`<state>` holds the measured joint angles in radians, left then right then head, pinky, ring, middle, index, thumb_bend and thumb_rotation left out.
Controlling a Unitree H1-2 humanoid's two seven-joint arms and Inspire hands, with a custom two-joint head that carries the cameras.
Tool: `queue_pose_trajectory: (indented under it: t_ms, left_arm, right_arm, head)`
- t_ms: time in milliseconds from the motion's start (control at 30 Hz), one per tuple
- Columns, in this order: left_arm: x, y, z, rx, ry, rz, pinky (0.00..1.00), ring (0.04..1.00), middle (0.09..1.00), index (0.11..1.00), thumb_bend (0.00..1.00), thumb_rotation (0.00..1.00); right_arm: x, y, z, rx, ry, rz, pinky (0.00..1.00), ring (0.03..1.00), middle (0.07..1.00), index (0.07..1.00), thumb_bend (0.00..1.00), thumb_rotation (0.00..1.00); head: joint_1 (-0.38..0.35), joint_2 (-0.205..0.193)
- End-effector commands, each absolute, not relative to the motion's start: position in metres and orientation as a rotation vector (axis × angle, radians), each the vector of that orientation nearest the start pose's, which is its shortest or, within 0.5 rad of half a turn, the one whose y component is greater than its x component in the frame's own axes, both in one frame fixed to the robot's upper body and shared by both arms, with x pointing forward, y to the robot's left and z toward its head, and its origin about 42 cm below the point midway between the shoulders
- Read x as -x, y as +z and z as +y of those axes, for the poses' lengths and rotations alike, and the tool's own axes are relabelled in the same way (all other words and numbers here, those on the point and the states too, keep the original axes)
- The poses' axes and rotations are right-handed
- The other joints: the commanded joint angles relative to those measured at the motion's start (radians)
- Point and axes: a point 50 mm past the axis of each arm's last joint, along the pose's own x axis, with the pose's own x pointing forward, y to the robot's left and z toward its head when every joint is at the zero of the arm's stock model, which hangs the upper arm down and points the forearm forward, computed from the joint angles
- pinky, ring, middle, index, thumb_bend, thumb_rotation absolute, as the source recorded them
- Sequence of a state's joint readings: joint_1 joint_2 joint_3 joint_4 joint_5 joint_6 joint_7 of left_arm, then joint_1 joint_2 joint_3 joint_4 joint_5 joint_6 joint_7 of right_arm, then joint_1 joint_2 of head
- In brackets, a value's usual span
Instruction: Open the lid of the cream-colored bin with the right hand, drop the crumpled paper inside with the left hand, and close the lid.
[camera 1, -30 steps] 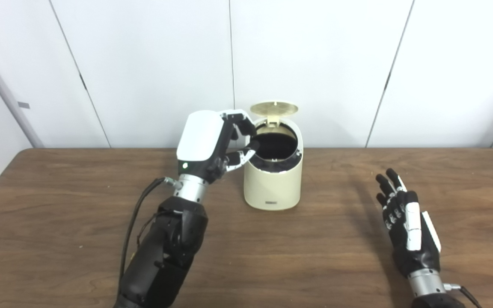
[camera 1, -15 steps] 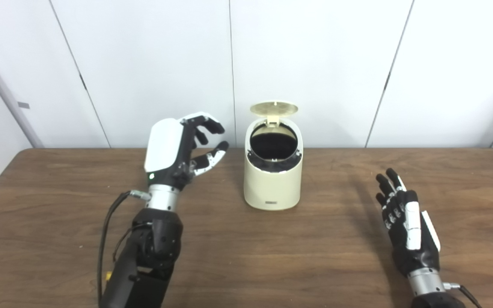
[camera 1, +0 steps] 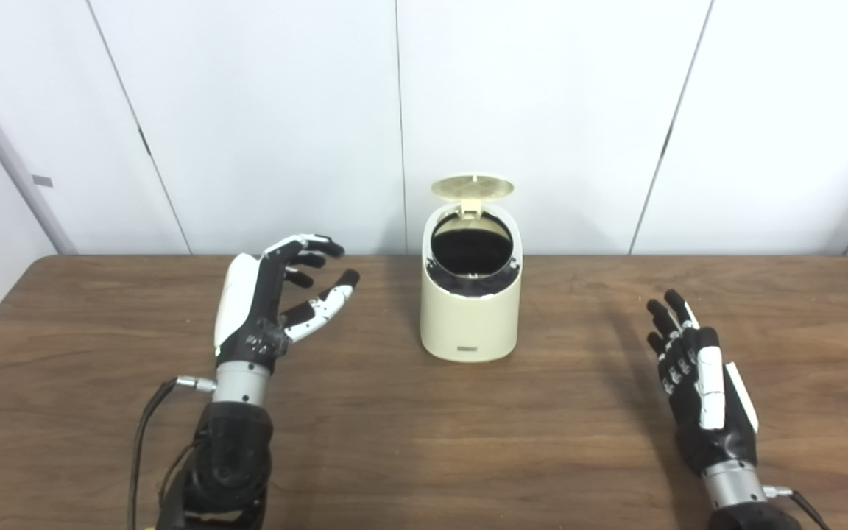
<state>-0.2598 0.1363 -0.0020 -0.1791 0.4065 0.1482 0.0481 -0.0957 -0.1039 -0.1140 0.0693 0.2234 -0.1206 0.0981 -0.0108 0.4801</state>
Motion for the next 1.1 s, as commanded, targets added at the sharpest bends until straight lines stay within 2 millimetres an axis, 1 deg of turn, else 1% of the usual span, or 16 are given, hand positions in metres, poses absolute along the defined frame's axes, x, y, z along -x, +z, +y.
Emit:
queue_pose_trajectory:
  t_ms: [0,67,133,200,233,300,333,400,467,633,733,767,867,933,1067]
  left_arm:
    - [-0.351,0.234,0.237,-0.456,0.096,-0.356,0.79,0.839,0.883,0.906,0.50,0.65]
    - [-0.350,0.230,0.241,-0.422,0.086,-0.351,0.85,0.878,0.924,0.955,0.49,0.70]
    - [-0.348,0.225,0.246,-0.358,0.064,-0.340,0.86,0.895,0.949,0.985,0.49,0.74]
    - [-0.346,0.221,0.249,-0.304,0.048,-0.326,0.88,0.917,0.973,0.996,0.52,0.75]
    - [-0.344,0.220,0.250,-0.281,0.041,-0.317,0.91,0.940,0.989,0.999,0.53,0.76]
    - [-0.342,0.217,0.253,-0.253,0.032,-0.309,0.94,0.963,0.998,1.000,0.53,0.76]
    - [-0.340,0.214,0.254,-0.243,0.030,-0.308,0.97,0.978,0.999,1.000,0.51,0.78]
    - [-0.338,0.209,0.258,-0.223,0.027,-0.299,0.99,0.988,1.000,1.000,0.50,0.79]
    - [-0.335,0.203,0.260,-0.197,0.023,-0.288,1.00,0.998,1.000,1.000,0.52,0.81]
    - [-0.327,0.189,0.265,-0.117,0.004,-0.271,1.00,1.000,1.000,1.000,0.56,0.82]
    - [-0.322,0.180,0.267,-0.032,-0.001,-0.268,1.00,1.000,1.000,1.000,0.50,0.83]
    - [-0.320,0.177,0.268,-0.014,0.002,-0.265,1.00,1.000,1.000,1.000,0.50,0.86]
    - [-0.315,0.170,0.271,0.002,0.016,-0.254,1.00,1.000,1.000,1.000,0.53,0.93]
    - [-0.311,0.165,0.273,0.029,0.025,-0.246,1.00,1.000,1.000,1.000,0.56,0.96]
    - [-0.304,0.156,0.276,0.085,0.051,-0.246,1.00,1.000,1.000,1.000,0.57,0.99]
  right_arm:
    - [-0.283,0.066,-0.273,-0.130,-0.027,0.007,1.00,1.000,0.937,0.974,0.52,1.00]
    - [-0.282,0.066,-0.274,-0.128,-0.024,0.007,1.00,1.000,0.939,0.976,0.51,1.00]
    - [-0.282,0.065,-0.275,-0.136,-0.025,0.011,1.00,1.000,0.939,0.975,0.51,1.00]
    - [-0.282,0.065,-0.276,-0.135,-0.026,0.012,1.00,1.000,0.939,0.974,0.51,1.00]
    - [-0.282,0.066,-0.276,-0.133,-0.026,0.013,1.00,1.000,0.938,0.975,0.50,1.00]
    - [-0.282,0.066,-0.277,-0.133,-0.027,0.012,1.00,1.000,0.935,0.973,0.50,1.00]
    - [-0.282,0.066,-0.277,-0.135,-0.028,0.013,1.00,1.000,0.936,0.975,0.50,1.00]
    - [-0.283,0.066,-0.278,-0.140,-0.029,0.014,1.00,1.000,0.935,0.975,0.50,1.00]
    - [-0.283,0.066,-0.278,-0.139,-0.028,0.014,1.00,1.000,0.936,0.975,0.51,1.00]
    - [-0.283,0.068,-0.281,-0.137,-0.026,0.014,1.00,1.000,0.939,0.978,0.51,1.00]
    - [-0.284,0.069,-0.283,-0.138,-0.025,0.014,1.00,1.000,0.936,0.975,0.51,1.00]
    - [-0.284,0.069,-0.284,-0.138,-0.024,0.014,1.00,1.000,0.937,0.974,0.51,1.00]
    - [-0.284,0.070,-0.284,-0.133,-0.020,0.016,1.00,1.000,0.937,0.975,0.50,1.00]
    - [-0.284,0.071,-0.285,-0.130,-0.019,0.018,1.00,1.000,0.940,0.978,0.51,1.00]
    - [-0.284,0.071,-0.285,-0.133,-0.015,0.020,1.00,1.000,0.943,0.981,0.52,1.00]
  head:
    - [-0.001,0.001]
    - [0.001,0.002]
    - [0.004,0.004]
    - [0.006,0.006]
    - [0.006,0.005]
    - [0.008,0.008]
    - [0.008,0.008]
    - [0.008,0.009]
    - [0.009,0.012]
    - [0.015,0.016]
    - [0.021,0.018]
    - [0.021,0.018]
    - [0.024,0.020]
    - [0.026,0.025]
    - [0.029,0.027]
